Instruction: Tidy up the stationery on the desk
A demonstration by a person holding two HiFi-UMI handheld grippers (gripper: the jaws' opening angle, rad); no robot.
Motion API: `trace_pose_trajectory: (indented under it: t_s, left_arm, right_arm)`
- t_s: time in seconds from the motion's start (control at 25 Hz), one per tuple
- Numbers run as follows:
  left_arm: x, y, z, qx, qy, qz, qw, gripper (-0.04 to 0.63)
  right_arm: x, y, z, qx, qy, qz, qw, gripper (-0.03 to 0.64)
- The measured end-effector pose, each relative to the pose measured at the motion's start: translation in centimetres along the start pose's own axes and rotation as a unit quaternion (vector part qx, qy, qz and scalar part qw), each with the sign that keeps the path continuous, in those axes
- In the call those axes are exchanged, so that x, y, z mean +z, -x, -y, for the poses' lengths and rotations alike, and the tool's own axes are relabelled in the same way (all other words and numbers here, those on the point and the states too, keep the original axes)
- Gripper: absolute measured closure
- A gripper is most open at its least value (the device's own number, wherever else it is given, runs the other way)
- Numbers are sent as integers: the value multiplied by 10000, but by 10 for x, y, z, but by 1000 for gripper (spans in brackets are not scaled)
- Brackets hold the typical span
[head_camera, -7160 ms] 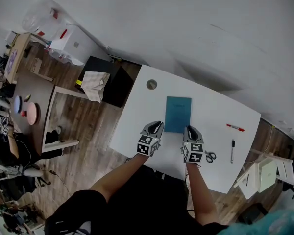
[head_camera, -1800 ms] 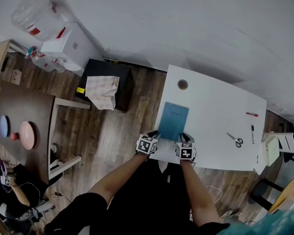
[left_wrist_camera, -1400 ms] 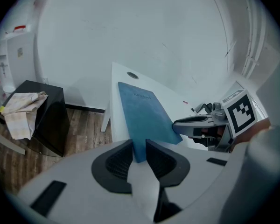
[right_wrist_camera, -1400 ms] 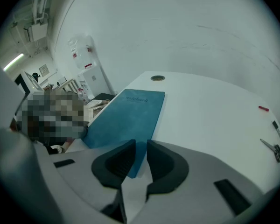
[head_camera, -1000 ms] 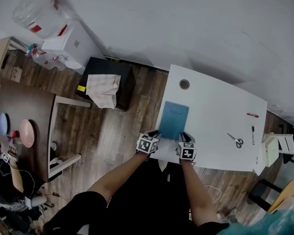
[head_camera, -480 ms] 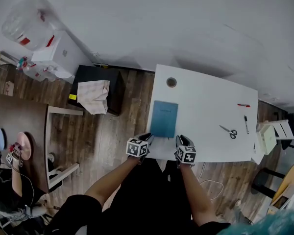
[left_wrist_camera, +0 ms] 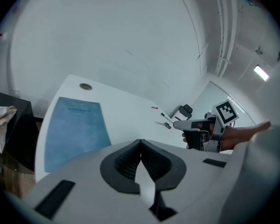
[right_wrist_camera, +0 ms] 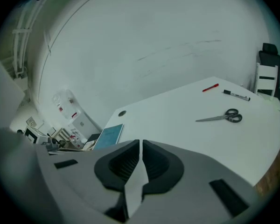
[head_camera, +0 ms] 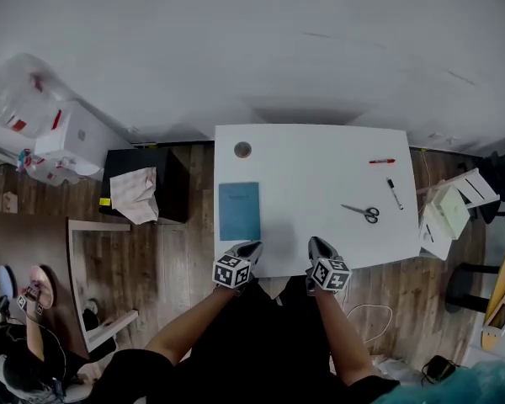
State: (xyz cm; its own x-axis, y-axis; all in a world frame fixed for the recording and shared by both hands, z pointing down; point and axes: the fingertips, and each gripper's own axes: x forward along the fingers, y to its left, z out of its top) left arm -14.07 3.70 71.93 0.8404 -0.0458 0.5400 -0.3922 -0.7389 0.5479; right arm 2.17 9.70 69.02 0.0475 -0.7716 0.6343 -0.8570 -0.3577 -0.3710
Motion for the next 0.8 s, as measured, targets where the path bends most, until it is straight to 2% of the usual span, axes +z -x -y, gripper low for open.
trace_pose_trajectory:
  t_s: [0.12, 0.36, 0.56, 0.8]
  left_arm:
    - [5, -38, 40, 11, -146, -15, 9999, 581]
    - [26, -140, 108, 347, -331, -84, 9988, 581]
    - [44, -197, 152, 418, -363, 50, 9985, 581]
    - [57, -229, 186, 485, -342, 141, 9981, 581]
  right_arm:
    - [16, 21, 47, 51, 165, 108, 9998, 572]
    - [47, 44, 143, 269, 724, -121, 9969, 572]
    - [66, 44, 187, 676, 1291, -333, 9888, 572]
    - [75, 46, 231, 751, 1697, -604, 9808, 571]
